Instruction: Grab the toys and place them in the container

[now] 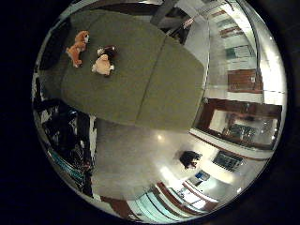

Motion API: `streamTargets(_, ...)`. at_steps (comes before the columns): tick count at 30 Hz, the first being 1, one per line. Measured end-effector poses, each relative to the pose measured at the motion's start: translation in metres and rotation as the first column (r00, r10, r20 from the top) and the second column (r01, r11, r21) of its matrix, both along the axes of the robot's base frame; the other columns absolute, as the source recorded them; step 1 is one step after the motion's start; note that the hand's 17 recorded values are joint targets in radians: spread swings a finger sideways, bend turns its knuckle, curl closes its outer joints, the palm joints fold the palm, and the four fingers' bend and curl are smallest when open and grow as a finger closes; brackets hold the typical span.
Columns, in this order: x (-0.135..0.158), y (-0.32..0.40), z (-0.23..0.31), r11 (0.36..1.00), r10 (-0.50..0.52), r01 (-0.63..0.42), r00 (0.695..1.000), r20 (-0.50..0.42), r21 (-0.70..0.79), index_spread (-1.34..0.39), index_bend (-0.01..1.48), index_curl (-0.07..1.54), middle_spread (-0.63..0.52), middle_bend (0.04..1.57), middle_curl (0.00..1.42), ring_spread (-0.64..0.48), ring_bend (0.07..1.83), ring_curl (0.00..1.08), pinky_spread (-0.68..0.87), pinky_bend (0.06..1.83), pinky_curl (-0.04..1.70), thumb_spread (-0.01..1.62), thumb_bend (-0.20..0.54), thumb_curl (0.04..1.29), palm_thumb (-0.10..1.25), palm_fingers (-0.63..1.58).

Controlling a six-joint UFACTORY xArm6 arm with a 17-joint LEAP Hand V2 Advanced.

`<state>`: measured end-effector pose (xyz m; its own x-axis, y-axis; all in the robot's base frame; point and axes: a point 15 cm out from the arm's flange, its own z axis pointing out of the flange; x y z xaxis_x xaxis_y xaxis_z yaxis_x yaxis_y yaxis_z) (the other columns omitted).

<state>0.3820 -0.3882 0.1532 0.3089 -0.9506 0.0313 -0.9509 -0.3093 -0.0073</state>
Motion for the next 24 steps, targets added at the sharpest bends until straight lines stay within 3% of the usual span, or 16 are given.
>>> streamTargets(11,0.006,0.013,-0.024,1.000,-0.006,0.006,1.000,-0.025,0.029,-0.39,0.19,0.37,0.00,0.18,0.29,0.15,0.19,0.21,0.31,0.29,0.19,1.10,-0.028,0.36,0.68,0.14)
streamTargets(19,0.017,0.017,-0.056,0.995,-0.087,0.088,0.996,-0.025,0.040,-0.37,0.17,0.34,0.00,0.19,0.30,0.16,0.20,0.23,0.32,0.31,0.19,1.11,-0.027,0.33,0.59,0.16)
streamTargets(24,0.019,0.018,-0.072,0.977,-0.206,0.207,0.978,-0.034,0.046,-0.31,0.17,0.33,0.01,0.19,0.30,0.16,0.22,0.24,0.33,0.35,0.19,1.10,-0.024,0.31,0.55,0.19)
